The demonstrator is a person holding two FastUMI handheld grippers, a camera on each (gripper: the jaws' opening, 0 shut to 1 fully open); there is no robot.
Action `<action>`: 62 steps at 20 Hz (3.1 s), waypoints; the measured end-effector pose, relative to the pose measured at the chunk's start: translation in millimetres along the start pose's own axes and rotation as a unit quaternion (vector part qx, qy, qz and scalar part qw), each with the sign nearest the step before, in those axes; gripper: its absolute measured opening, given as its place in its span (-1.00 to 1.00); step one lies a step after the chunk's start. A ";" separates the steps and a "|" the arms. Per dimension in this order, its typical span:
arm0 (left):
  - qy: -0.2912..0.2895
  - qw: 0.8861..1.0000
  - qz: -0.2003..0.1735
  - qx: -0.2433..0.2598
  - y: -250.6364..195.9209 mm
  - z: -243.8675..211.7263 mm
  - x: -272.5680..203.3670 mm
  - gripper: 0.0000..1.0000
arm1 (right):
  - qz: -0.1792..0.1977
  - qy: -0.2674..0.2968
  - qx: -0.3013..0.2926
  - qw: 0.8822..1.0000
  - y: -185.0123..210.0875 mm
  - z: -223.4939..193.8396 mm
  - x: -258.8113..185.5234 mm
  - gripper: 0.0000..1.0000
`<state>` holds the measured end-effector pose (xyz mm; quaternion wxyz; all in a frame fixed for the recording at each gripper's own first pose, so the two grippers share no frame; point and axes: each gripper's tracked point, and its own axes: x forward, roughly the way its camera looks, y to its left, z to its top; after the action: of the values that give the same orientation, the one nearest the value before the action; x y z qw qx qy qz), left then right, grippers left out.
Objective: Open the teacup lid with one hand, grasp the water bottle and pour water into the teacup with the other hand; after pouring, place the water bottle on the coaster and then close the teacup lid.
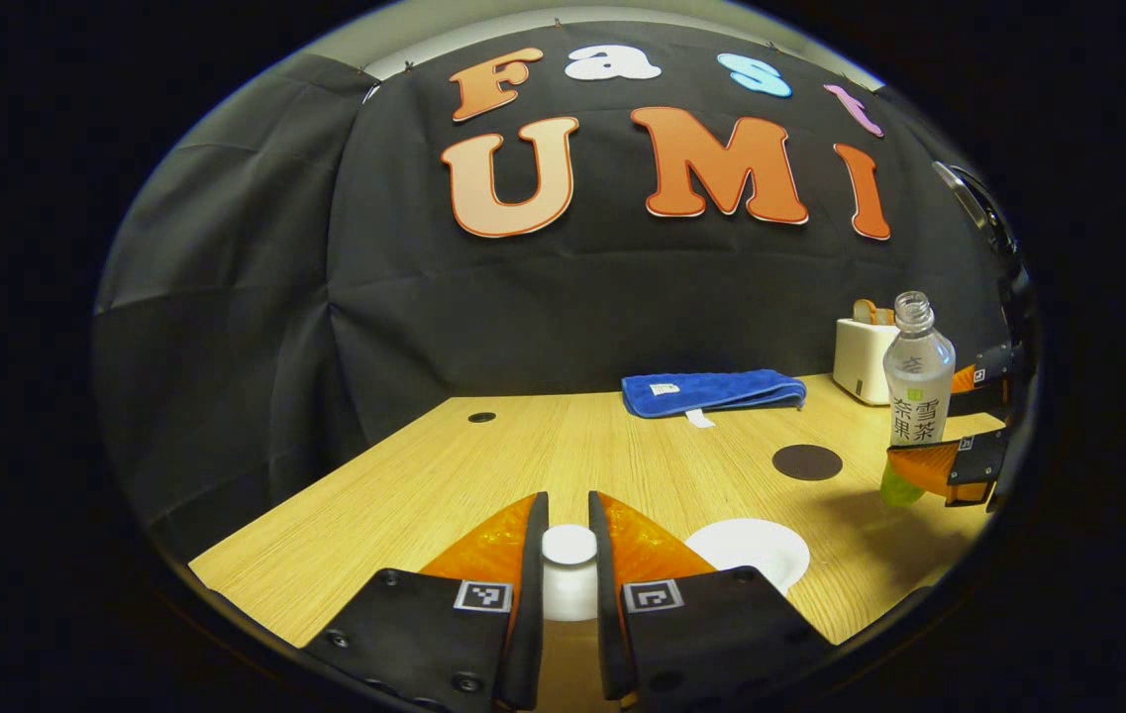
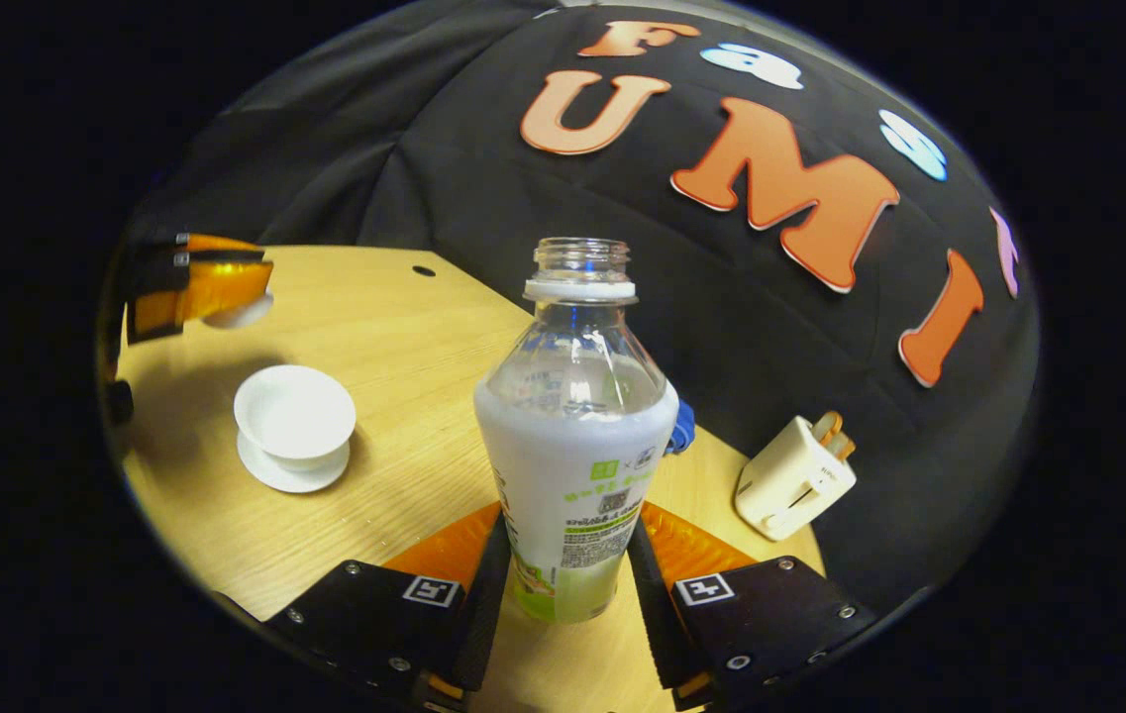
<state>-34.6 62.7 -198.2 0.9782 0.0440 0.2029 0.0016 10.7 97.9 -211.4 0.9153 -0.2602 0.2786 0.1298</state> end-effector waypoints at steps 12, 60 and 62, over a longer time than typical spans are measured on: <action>0.008 1.000 0.021 -0.003 39.8 -13.6 -8.0 -0.46 | -0.038 -0.002 -0.254 0.967 17.5 5.2 22.7 0.29; 0.023 0.999 0.033 0.009 66.2 -33.5 -24.3 -0.53 | -0.198 -0.133 -0.626 0.743 -15.3 112.2 35.0 0.27; 0.021 0.999 0.038 0.011 67.4 -33.1 -25.8 -0.46 | -0.186 -0.130 -0.626 0.746 -8.1 102.6 37.5 0.28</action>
<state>-70.4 132.1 -212.4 0.9724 0.0627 0.2218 0.0371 89.7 151.0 -157.0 0.5807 -0.8019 -0.0401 0.1349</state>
